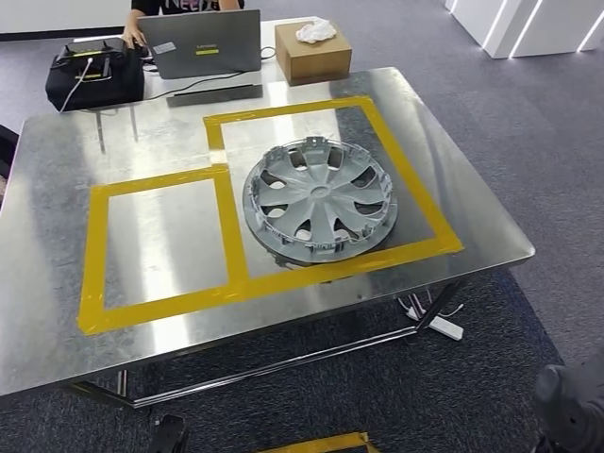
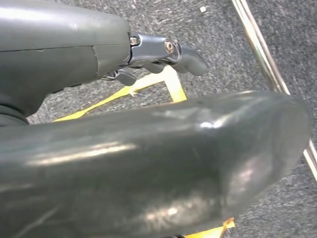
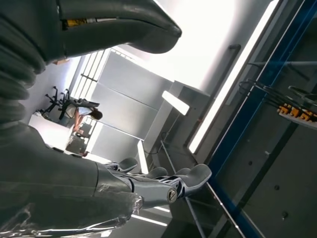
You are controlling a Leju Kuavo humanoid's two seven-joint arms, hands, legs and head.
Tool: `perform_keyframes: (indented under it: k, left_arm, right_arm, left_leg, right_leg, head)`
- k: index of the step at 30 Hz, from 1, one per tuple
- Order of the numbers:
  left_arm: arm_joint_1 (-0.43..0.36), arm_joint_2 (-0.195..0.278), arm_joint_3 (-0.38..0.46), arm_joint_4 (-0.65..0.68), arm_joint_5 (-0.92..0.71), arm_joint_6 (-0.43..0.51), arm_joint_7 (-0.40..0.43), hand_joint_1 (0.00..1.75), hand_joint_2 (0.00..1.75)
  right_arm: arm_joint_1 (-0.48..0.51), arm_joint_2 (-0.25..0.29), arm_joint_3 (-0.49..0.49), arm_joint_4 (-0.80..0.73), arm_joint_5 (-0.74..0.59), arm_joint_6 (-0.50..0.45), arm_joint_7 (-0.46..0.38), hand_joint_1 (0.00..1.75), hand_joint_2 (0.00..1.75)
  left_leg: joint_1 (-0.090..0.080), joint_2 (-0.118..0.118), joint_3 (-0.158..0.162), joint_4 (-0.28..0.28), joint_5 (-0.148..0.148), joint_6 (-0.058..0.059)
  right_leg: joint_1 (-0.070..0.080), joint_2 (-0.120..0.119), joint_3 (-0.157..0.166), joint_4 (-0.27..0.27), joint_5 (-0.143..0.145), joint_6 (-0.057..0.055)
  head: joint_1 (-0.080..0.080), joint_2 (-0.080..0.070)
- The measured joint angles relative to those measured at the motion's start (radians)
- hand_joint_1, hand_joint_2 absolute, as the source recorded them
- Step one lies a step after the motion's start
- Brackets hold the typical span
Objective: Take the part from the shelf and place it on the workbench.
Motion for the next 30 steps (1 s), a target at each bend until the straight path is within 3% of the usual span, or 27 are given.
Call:
perform_keyframes:
  k: [1,4,6,8,9,11,13,14,15,16,18,20,21,23,25,27,29,30]
  left_arm:
    - [0.000,0.000,0.000,0.000,0.000,0.000,0.000,0.00,0.00]
    - [0.000,-0.001,0.001,0.000,0.000,0.000,0.000,0.00,0.00]
    - [0.000,-0.001,0.001,0.000,0.000,0.000,0.000,0.00,0.00]
    - [0.000,-0.001,0.002,0.000,0.000,0.000,0.000,0.00,0.00]
    - [0.000,-0.001,0.002,0.000,0.000,-0.001,0.000,0.00,0.00]
    - [0.001,-0.002,0.002,0.000,-0.001,-0.002,0.000,0.00,0.00]
    - [0.001,-0.002,0.003,0.000,-0.003,-0.003,0.000,0.00,0.00]
    - [0.002,-0.002,0.003,0.000,-0.004,-0.003,-0.001,0.00,0.00]
    - [0.004,-0.002,0.003,0.000,-0.005,-0.003,-0.001,0.00,0.00]
    - [0.005,-0.002,0.003,0.000,-0.005,-0.003,-0.002,0.00,0.00]
    - [0.005,-0.003,0.003,0.000,-0.006,-0.003,-0.002,0.00,0.00]
    - [0.003,-0.005,0.003,0.000,-0.007,-0.003,-0.002,0.00,0.00]
    - [0.003,-0.006,0.003,0.000,-0.007,-0.003,-0.003,0.00,0.00]
    - [0.003,-0.008,0.003,0.000,-0.008,-0.003,-0.003,0.00,0.00]
    - [0.002,-0.009,0.003,0.000,-0.008,-0.003,-0.003,0.00,0.00]
    - [-0.001,-0.010,0.003,0.000,-0.010,-0.003,-0.003,0.00,0.00]
    - [-0.003,-0.010,0.003,0.000,-0.012,-0.003,-0.003,0.00,0.00]
    - [-0.003,-0.010,0.003,0.000,-0.012,-0.003,-0.003,0.00,0.00]
  right_arm:
    - [0.000,0.000,-0.002,0.000,-0.002,0.002,0.000,0.00,0.00]
    - [-0.003,0.000,-0.008,0.000,-0.006,0.004,0.000,0.00,0.00]
    - [-0.005,0.000,-0.012,-0.001,-0.007,0.008,0.000,0.00,0.00]
    - [-0.005,0.002,-0.016,-0.001,-0.008,0.017,0.000,0.00,0.00]
    - [-0.007,0.003,-0.017,-0.001,-0.009,0.023,0.000,0.00,0.00]
    - [-0.010,0.006,-0.019,-0.001,-0.007,0.033,0.000,0.00,0.00]
    - [-0.010,0.009,-0.020,-0.001,0.000,0.040,0.000,0.00,0.00]
    - [-0.009,0.009,-0.020,-0.001,0.005,0.042,0.000,0.00,0.00]
    - [-0.007,0.009,-0.020,-0.001,0.009,0.042,0.000,0.00,0.00]
    - [-0.006,0.009,-0.020,-0.001,0.012,0.042,0.000,0.00,0.00]
    - [-0.004,0.009,-0.019,-0.002,0.014,0.040,0.000,0.00,0.00]
    - [-0.005,0.009,-0.019,-0.004,0.014,0.036,0.000,0.00,0.00]
    - [-0.005,0.009,-0.019,-0.005,0.014,0.035,0.000,0.00,0.00]
    - [-0.004,0.009,-0.019,-0.006,0.012,0.033,-0.001,0.00,0.00]
    - [-0.004,0.009,-0.020,-0.006,0.009,0.032,-0.001,0.00,0.00]
    - [-0.005,0.009,-0.020,-0.006,0.006,0.030,-0.001,0.00,0.00]
    - [-0.005,0.009,-0.021,-0.006,0.004,0.029,-0.001,0.00,0.00]
    - [-0.005,0.009,-0.021,-0.006,0.004,0.029,-0.001,0.00,0.00]
  left_leg:
    - [-0.002,0.000,-0.007,0.000,0.006,0.000]
    - [-0.008,-0.002,-0.021,0.000,0.024,-0.006]
    - [-0.008,-0.001,-0.026,0.000,0.035,-0.016]
    - [-0.006,-0.001,-0.029,0.001,0.041,-0.028]
    - [-0.005,-0.001,-0.034,0.010,0.029,-0.034]
    - [-0.003,-0.001,-0.059,0.077,-0.043,-0.046]
    - [0.001,-0.001,-0.099,0.206,-0.133,-0.055]
    - [0.003,-0.001,-0.110,0.258,-0.154,-0.058]
    - [0.004,-0.001,-0.107,0.280,-0.154,-0.060]
    - [0.005,-0.001,-0.084,0.263,-0.134,-0.062]
    - [0.007,0.000,0.005,0.138,-0.083,-0.064]
    - [0.006,-0.003,0.077,0.019,-0.065,-0.058]
    - [0.004,-0.004,0.089,-0.006,-0.067,-0.052]
    - [0.002,-0.004,0.082,-0.010,-0.061,-0.034]
    - [0.004,-0.001,0.068,-0.012,-0.047,-0.013]
    - [0.004,0.001,0.048,-0.012,-0.030,0.002]
    - [0.003,0.002,0.025,-0.012,-0.012,0.006]
    - [0.002,0.002,0.013,-0.011,-0.003,0.006]
  right_leg:
    - [0.001,0.000,0.029,-0.035,0.020,-0.005]
    - [0.010,0.000,0.168,-0.250,0.083,-0.022]
    - [0.015,0.001,0.196,-0.309,0.088,-0.026]
    - [0.016,0.000,0.185,-0.312,0.099,-0.032]
    - [0.014,-0.001,0.181,-0.314,0.106,-0.038]
    - [0.009,-0.004,0.169,-0.318,0.124,-0.050]
    - [0.008,-0.005,0.149,-0.317,0.143,-0.054]
    - [0.008,-0.005,0.137,-0.316,0.152,-0.054]
    - [0.008,-0.005,0.125,-0.314,0.160,-0.052]
    - [0.007,-0.005,0.114,-0.312,0.167,-0.049]
    - [0.004,-0.004,0.095,-0.304,0.177,-0.041]
    - [0.005,-0.004,0.081,-0.293,0.186,-0.030]
    - [0.007,-0.005,0.076,-0.290,0.191,-0.024]
    - [0.006,-0.004,0.070,-0.290,0.202,-0.012]
    - [0.003,-0.003,0.050,-0.262,0.171,-0.002]
    - [0.002,-0.002,0.010,-0.158,0.088,0.006]
    - [0.002,-0.002,-0.025,-0.031,0.022,0.011]
    - [0.002,-0.002,-0.024,-0.001,0.016,0.011]
  head:
    - [0.000,0.000]
    - [-0.001,0.000]
    - [-0.001,0.000]
    - [0.000,0.000]
    - [0.000,0.000]
    - [-0.003,0.000]
    - [-0.005,0.000]
    - [-0.005,0.000]
    - [-0.005,0.000]
    - [-0.005,0.000]
    - [-0.005,0.000]
    - [-0.004,0.000]
    - [-0.004,0.000]
    - [-0.004,0.000]
    - [-0.003,0.000]
    - [-0.001,0.000]
    - [-0.001,0.000]
    - [-0.001,0.000]
